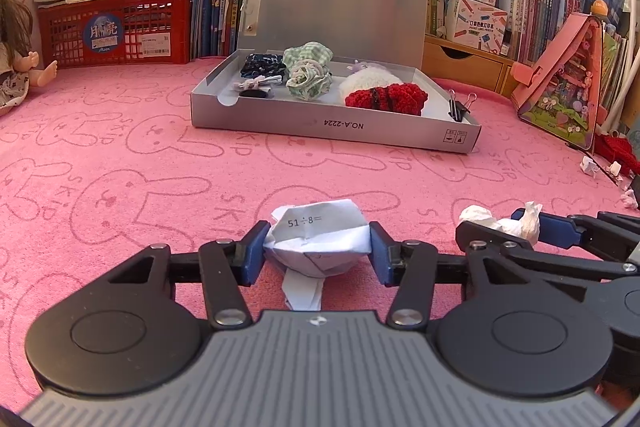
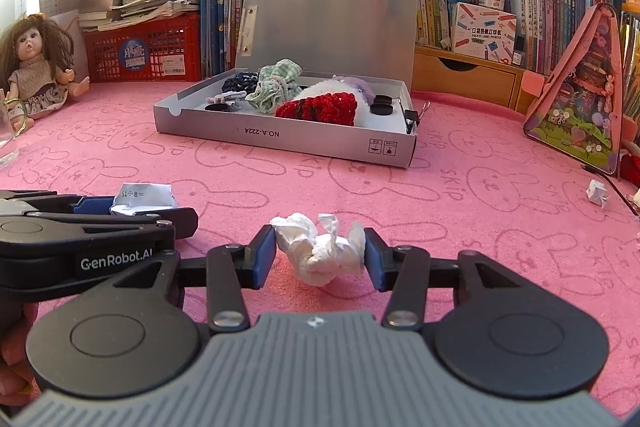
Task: Organize objects
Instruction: 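Carry the white paper and white tissue with both grippers into the grey box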
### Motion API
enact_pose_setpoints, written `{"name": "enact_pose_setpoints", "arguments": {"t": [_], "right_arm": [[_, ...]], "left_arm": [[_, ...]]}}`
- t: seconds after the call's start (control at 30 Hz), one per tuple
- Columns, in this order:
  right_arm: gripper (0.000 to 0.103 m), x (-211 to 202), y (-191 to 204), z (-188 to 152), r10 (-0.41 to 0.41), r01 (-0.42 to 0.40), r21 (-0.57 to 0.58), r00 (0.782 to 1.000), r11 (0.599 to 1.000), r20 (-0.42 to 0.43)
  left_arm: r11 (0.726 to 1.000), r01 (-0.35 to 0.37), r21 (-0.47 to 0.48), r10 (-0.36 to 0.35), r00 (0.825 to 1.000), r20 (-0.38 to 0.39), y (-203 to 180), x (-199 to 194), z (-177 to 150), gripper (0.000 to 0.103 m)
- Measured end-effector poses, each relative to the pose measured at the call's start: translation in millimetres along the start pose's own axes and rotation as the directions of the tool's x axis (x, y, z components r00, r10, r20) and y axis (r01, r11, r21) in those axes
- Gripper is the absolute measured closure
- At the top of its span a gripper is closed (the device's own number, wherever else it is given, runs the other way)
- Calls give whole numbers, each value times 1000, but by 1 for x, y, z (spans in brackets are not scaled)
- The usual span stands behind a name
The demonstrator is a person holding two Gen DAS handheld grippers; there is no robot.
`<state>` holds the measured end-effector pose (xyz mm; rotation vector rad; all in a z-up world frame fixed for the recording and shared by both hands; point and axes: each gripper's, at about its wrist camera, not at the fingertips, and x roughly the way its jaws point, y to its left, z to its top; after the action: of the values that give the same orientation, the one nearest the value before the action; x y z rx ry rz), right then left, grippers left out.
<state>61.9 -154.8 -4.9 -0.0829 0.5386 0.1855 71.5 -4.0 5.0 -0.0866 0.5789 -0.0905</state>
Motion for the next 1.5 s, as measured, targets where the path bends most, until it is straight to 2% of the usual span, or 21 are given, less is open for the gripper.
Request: {"name": "enact_pose_setpoints", "arguments": {"t": [0.2,0.53,0.9,1.5], "right_arm": [[48,-2,-1,3,-1,1,-6,1000,1000,18],[48,3,-18,12,-4,3,60,1000,998,5],[48,13,-41,39,-11,11,105,1000,994,2],[48,43,-64,90,7,-9,133,1000,991,8]], "left_arm": [[1000,18,-1,-18,1000,12,3,-3,5,45],[1000,0,19,-1,999,42,10,-3,23,45],[1000,-5,29,3,998,69,18,5,54,45],[999,49,-21,-47,996,81,37,48,115,45]]}}
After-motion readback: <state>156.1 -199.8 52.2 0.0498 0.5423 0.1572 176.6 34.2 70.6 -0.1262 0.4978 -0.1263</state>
